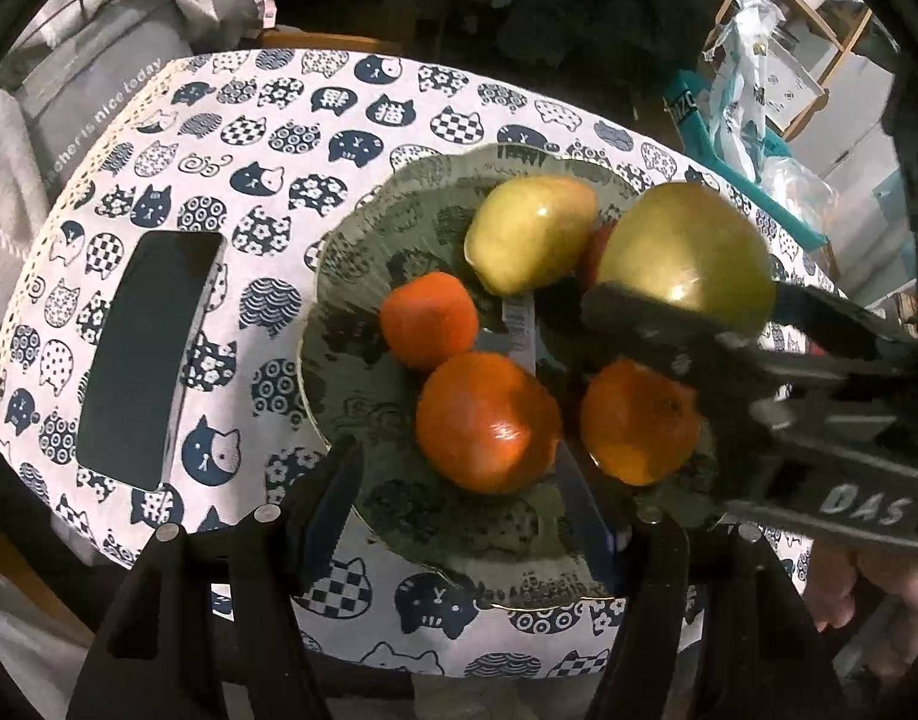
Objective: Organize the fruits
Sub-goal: 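Lower the orange into the bowl with the left tool while the right tool lowers the pear in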
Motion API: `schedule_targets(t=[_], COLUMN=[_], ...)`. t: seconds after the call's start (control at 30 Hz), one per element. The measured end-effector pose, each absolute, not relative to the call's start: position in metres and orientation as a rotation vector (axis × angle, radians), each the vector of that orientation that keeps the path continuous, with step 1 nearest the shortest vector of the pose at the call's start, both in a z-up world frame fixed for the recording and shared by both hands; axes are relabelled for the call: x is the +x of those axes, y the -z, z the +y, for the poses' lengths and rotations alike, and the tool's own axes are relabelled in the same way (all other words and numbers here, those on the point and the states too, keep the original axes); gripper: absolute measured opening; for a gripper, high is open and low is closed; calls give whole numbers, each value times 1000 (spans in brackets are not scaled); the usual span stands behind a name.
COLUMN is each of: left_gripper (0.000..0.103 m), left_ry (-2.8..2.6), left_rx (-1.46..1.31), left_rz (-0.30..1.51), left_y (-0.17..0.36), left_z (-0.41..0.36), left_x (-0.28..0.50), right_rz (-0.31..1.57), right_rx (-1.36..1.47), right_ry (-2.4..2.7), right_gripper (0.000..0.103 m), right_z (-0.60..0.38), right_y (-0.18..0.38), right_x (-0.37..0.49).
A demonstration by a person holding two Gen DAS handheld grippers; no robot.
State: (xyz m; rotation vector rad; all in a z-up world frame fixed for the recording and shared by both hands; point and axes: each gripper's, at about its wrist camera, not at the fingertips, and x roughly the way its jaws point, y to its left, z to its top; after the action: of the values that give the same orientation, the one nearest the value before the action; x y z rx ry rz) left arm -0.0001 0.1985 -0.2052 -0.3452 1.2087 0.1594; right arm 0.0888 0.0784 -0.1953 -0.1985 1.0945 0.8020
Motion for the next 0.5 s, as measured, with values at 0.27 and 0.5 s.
schedule_targets(t=[0.27,0.5], left_gripper=[69,69], left_ry=[-165,-169], left_rx=[-312,-303], left_rz=[1211,1181], left_y=[206,195], left_z=[198,197], left_x=[-1,-1], right_rz=[1112,1075], right_rx=[-200,-166], right_ry=[-827,-801], right_gripper=[84,84], right_z=[88,76], right_y=[200,183], right_x=[87,91])
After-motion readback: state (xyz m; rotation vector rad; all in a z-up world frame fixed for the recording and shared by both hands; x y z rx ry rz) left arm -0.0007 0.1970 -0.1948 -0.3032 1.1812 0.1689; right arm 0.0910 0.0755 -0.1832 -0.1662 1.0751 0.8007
